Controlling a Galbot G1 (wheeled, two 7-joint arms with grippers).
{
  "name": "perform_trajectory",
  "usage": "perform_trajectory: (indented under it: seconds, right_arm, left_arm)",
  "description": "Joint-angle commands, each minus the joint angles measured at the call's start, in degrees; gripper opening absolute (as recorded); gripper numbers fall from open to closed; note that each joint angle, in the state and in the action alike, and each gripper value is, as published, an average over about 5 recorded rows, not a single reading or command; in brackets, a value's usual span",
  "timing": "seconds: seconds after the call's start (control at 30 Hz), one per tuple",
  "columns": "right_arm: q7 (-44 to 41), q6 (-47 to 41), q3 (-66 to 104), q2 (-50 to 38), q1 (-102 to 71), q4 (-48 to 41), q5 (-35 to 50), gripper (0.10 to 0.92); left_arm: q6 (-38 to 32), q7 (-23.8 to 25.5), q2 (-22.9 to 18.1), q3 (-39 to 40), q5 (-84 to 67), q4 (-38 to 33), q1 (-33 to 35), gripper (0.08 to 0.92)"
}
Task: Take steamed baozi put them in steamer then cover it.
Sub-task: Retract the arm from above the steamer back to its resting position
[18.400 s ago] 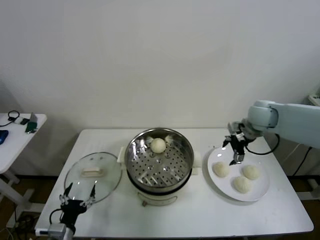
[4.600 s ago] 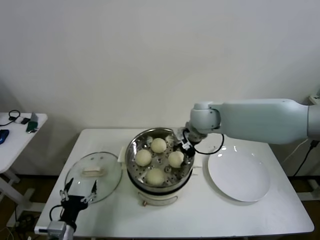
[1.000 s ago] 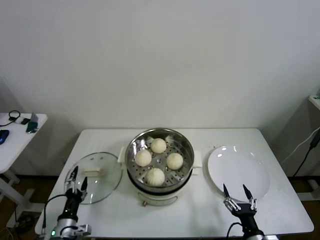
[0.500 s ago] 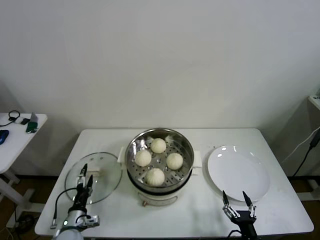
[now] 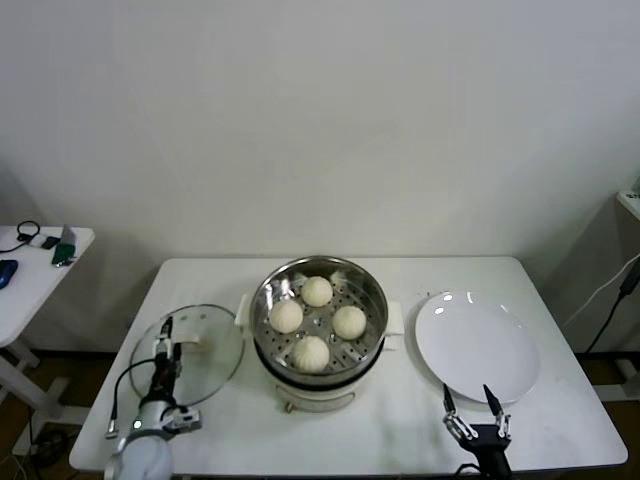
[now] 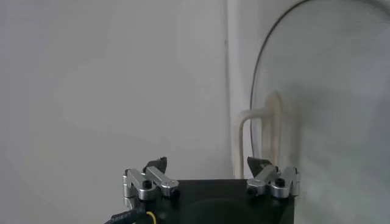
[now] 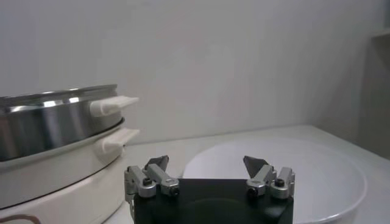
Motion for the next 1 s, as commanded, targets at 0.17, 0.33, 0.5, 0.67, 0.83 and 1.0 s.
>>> perform_trajectory:
  seconds: [0.17, 0.33, 0.5, 0.67, 0.83, 1.0]
  right_arm:
    - [-0.1, 0.1, -0.06, 0.4, 0.02, 0.2, -1.27, 0.823]
    - [-0.14, 0.18, 0.14, 0.44, 0.14, 0.24, -1.32, 0.823]
    - [-0.23, 0.42, 0.52, 0.46, 0.15, 0.01, -1.27, 0.823]
    - [-0.26, 0.85, 0.62, 0.52, -0.02, -0.21, -1.33, 0.823]
    - [-0.24, 1.31, 0.64, 0.76, -0.1, -0.42, -1.48, 0.823]
    - [-0.27, 1.95, 0.74, 0.85, -0.08, -0.67, -1.74, 0.823]
  left_arm:
    - [1.1, 0.95, -0.39, 0.93, 0.76, 2.19, -1.61, 0.817]
    - [1.04, 0.92, -0.72, 0.99, 1.02, 2.31, -1.9, 0.706]
    - [0.94, 1.02, -0.79, 0.98, 1.13, 2.42, -1.84, 0.567]
    - [0.75, 1.16, -0.72, 0.99, 1.06, 1.81, -1.39, 0.42]
    - [0.98, 1.66, -0.24, 0.77, -0.01, -1.66, -0.76, 0.273]
    - [2.44, 2.51, 1.34, 0.8, -3.34, -7.41, 0.19, 0.153]
